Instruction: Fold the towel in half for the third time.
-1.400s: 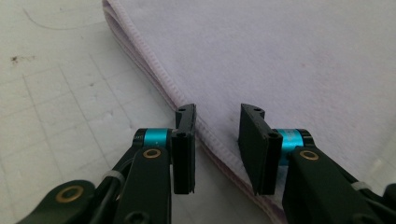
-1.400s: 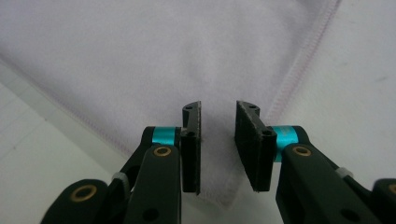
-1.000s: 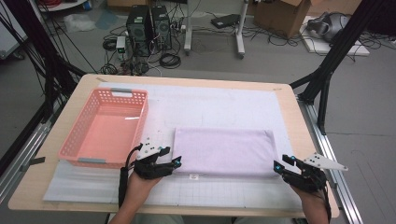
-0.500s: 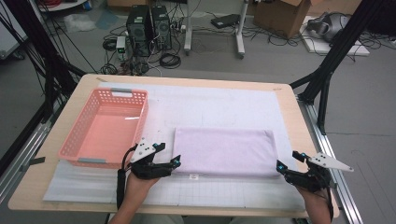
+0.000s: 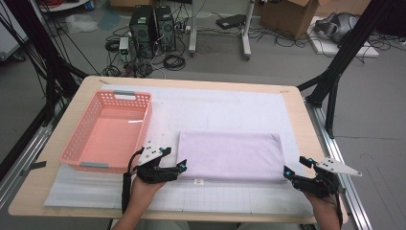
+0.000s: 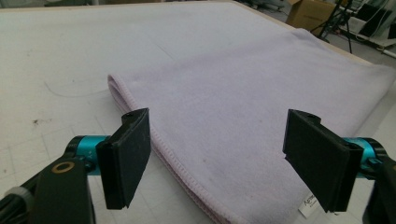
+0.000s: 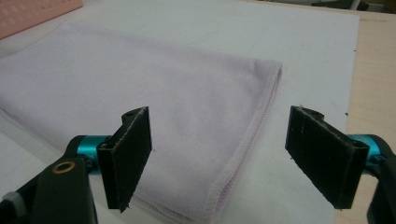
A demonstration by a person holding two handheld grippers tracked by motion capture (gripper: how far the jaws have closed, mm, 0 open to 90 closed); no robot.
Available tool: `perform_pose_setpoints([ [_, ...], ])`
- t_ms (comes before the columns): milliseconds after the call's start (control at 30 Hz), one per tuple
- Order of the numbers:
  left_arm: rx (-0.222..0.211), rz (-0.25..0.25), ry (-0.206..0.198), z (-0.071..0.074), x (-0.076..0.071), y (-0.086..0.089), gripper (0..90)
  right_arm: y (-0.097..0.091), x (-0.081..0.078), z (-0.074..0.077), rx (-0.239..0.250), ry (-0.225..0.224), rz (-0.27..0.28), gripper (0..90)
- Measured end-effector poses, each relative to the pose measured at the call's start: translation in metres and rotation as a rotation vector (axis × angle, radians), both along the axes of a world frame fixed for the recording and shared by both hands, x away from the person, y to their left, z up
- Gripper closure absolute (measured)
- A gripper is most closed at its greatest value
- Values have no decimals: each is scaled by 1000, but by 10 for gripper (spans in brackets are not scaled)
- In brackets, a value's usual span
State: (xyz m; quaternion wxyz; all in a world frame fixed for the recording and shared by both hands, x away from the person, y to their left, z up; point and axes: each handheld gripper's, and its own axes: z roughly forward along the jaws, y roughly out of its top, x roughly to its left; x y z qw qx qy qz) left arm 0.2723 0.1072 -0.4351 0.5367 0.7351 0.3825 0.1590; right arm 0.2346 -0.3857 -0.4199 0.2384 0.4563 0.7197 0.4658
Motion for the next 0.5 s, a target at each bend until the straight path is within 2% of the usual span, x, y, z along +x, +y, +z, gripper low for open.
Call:
perform_pose_setpoints([
  [133,10,6,41,-4,1,-1,250,3,1,0,-1,9,7,213],
  [267,30,42,73,-4,0,-3,267,9,5,0,-14,13,24,197],
  [400,50,46,87,-5,-2,-6,259,14,7,0,-9,29,42,182],
  [500,63,42,114,-8,-1,-6,276,19,9,2,1,32,50,182],
])
